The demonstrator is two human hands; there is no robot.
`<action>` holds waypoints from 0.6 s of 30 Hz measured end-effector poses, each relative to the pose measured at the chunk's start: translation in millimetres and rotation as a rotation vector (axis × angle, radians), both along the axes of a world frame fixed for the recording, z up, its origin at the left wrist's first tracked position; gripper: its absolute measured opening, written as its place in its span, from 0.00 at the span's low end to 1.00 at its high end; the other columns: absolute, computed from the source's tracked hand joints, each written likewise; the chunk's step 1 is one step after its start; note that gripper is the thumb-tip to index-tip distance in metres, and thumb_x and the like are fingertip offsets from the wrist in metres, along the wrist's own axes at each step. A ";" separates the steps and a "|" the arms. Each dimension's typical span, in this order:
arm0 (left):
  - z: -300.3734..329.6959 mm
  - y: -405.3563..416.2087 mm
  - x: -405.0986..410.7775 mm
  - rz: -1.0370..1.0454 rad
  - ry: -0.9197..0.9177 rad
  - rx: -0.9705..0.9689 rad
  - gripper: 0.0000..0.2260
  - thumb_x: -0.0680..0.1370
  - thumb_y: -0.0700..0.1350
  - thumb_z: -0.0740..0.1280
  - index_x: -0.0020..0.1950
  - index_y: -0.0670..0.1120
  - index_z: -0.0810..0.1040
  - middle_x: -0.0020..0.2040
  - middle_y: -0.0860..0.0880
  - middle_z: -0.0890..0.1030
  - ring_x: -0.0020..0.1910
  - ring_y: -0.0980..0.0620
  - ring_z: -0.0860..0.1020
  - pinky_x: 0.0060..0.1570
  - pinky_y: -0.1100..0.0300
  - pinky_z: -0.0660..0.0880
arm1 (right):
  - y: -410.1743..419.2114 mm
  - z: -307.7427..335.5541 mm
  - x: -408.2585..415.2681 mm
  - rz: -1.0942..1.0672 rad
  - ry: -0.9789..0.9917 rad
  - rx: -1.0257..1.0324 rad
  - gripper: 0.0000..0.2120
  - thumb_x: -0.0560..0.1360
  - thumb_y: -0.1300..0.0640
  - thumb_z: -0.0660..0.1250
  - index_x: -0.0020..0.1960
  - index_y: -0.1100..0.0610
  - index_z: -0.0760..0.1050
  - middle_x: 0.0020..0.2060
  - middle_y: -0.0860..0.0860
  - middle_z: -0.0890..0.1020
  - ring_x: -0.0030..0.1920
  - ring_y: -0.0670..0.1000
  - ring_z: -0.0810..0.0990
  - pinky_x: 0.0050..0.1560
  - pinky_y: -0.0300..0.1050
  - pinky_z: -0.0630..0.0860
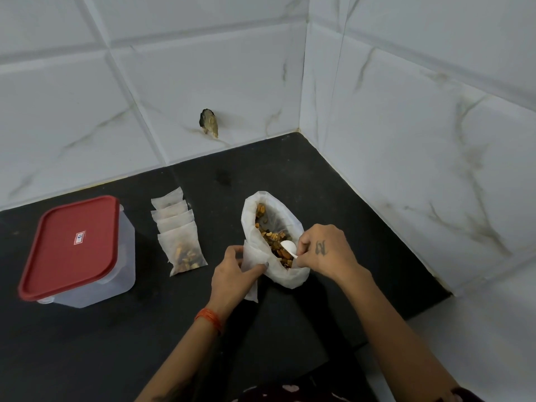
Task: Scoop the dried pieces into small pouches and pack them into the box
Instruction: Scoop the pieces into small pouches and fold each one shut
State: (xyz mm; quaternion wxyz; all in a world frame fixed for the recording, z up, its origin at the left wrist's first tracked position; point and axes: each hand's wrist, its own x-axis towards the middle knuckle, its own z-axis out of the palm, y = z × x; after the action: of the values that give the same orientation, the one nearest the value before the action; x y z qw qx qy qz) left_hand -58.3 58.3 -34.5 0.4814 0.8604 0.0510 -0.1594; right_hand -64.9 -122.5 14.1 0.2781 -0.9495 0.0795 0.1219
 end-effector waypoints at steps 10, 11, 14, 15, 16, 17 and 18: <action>-8.3 -2.0 6.4 0.135 0.202 -0.331 0.22 0.72 0.43 0.73 0.62 0.47 0.69 0.52 0.47 0.80 0.50 0.52 0.79 0.45 0.60 0.76 | -18.8 -13.3 -2.7 -0.173 0.093 0.500 0.05 0.65 0.68 0.73 0.39 0.61 0.84 0.32 0.47 0.83 0.33 0.43 0.79 0.33 0.32 0.74; -9.4 -1.4 6.7 0.145 0.214 -0.351 0.22 0.71 0.42 0.73 0.63 0.46 0.69 0.52 0.46 0.81 0.50 0.51 0.80 0.47 0.58 0.77 | -19.3 -14.4 -3.6 -0.187 0.109 0.533 0.05 0.65 0.68 0.73 0.40 0.62 0.84 0.32 0.48 0.83 0.31 0.43 0.78 0.30 0.30 0.72; -12.0 0.0 6.8 0.181 0.246 -0.409 0.23 0.71 0.39 0.72 0.64 0.44 0.69 0.52 0.43 0.82 0.51 0.48 0.80 0.53 0.52 0.77 | -20.9 -17.5 -3.8 -0.213 0.155 0.597 0.05 0.67 0.68 0.72 0.41 0.62 0.84 0.34 0.51 0.84 0.28 0.43 0.77 0.26 0.30 0.68; -12.7 0.4 7.0 0.193 0.252 -0.431 0.23 0.71 0.38 0.72 0.64 0.44 0.70 0.51 0.43 0.81 0.51 0.47 0.80 0.54 0.51 0.77 | -21.7 -18.5 -2.9 -0.221 0.169 0.616 0.05 0.67 0.68 0.72 0.41 0.62 0.84 0.35 0.52 0.84 0.29 0.43 0.77 0.26 0.31 0.68; -13.1 0.7 6.8 0.205 0.257 -0.454 0.23 0.72 0.37 0.72 0.64 0.44 0.70 0.51 0.43 0.81 0.52 0.47 0.80 0.54 0.51 0.77 | -22.4 -19.7 -2.1 -0.231 0.184 0.638 0.05 0.67 0.68 0.72 0.41 0.61 0.84 0.36 0.53 0.84 0.29 0.43 0.77 0.26 0.32 0.67; -13.4 0.8 6.9 0.217 0.264 -0.480 0.22 0.72 0.36 0.71 0.64 0.43 0.70 0.52 0.43 0.81 0.52 0.46 0.80 0.54 0.50 0.77 | -22.9 -21.1 -1.2 -0.245 0.202 0.661 0.05 0.67 0.68 0.72 0.41 0.60 0.84 0.35 0.53 0.84 0.29 0.43 0.77 0.27 0.32 0.66; -13.4 0.9 6.8 0.225 0.271 -0.506 0.22 0.72 0.36 0.71 0.64 0.43 0.70 0.53 0.43 0.80 0.52 0.46 0.79 0.55 0.50 0.76 | -23.3 -22.8 -0.9 -0.262 0.220 0.682 0.05 0.67 0.67 0.72 0.41 0.60 0.84 0.34 0.52 0.84 0.29 0.43 0.77 0.28 0.32 0.66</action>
State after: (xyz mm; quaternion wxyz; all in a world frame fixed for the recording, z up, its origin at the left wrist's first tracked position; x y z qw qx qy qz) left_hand -51.5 59.3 -47.8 0.6839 0.6731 0.1681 -0.2260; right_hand -65.8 -145.8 -8.7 0.5813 -0.7653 0.1845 0.2059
